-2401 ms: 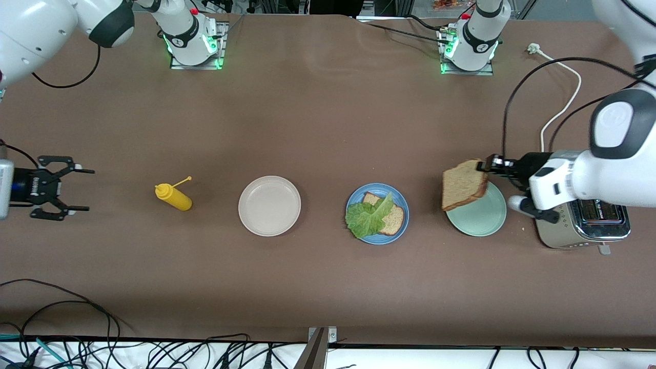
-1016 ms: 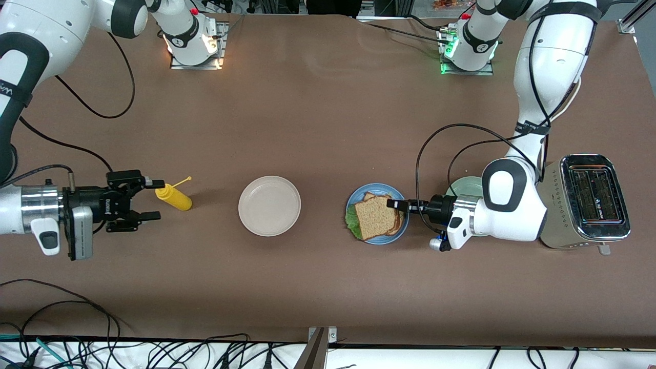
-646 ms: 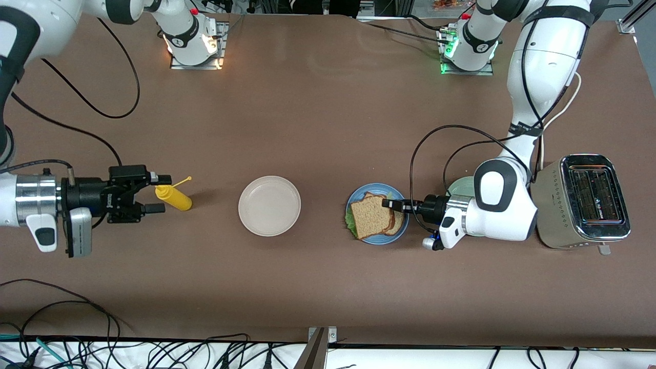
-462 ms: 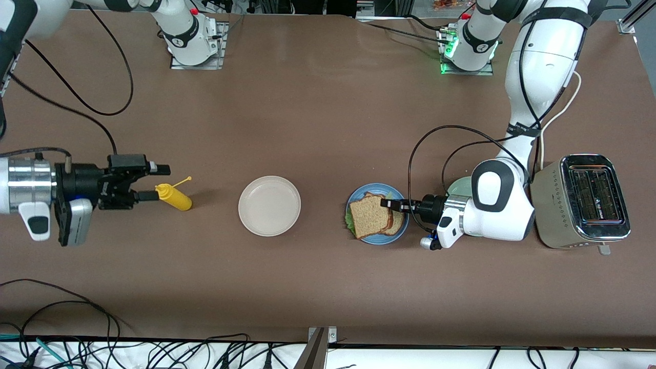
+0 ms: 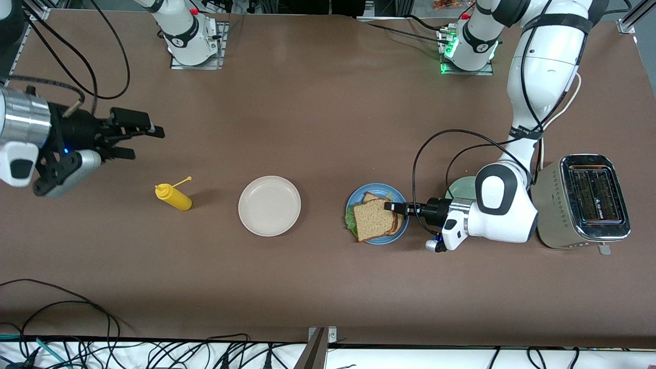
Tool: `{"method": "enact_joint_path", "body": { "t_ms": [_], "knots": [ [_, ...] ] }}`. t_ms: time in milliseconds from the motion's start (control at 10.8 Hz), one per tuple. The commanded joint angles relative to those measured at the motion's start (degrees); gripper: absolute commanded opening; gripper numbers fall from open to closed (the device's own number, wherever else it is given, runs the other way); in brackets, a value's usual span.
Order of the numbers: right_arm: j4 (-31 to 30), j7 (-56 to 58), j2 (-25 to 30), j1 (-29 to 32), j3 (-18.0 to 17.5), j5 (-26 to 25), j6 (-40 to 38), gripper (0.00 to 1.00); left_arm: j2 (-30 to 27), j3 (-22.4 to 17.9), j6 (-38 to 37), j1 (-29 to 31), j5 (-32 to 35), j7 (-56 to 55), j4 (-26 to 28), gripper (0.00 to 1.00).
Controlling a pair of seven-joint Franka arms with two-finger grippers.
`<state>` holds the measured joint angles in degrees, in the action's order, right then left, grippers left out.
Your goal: Make sandwich in blue plate with both arms
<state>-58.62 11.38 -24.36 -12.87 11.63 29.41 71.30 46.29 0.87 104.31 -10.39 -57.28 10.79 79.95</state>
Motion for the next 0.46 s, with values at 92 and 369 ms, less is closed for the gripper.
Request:
{"method": "enact_joint_path", "body": {
  "t_ms": [92, 369],
  "knots": [
    [-12.81, -1.71, 10.63, 0.92, -4.77, -19.17, 1.64, 1.00, 1.61, -0.17, 0.19, 1.60, -1.34, 7.48, 1.17, 0.83],
    [-24.39, -1.28, 17.30, 0.92, -5.82, -28.58, 9.35, 1.00, 2.22, -0.60, 0.19, 2.30, -1.25, 11.44, 2.58, 0.85]
  ]
}}
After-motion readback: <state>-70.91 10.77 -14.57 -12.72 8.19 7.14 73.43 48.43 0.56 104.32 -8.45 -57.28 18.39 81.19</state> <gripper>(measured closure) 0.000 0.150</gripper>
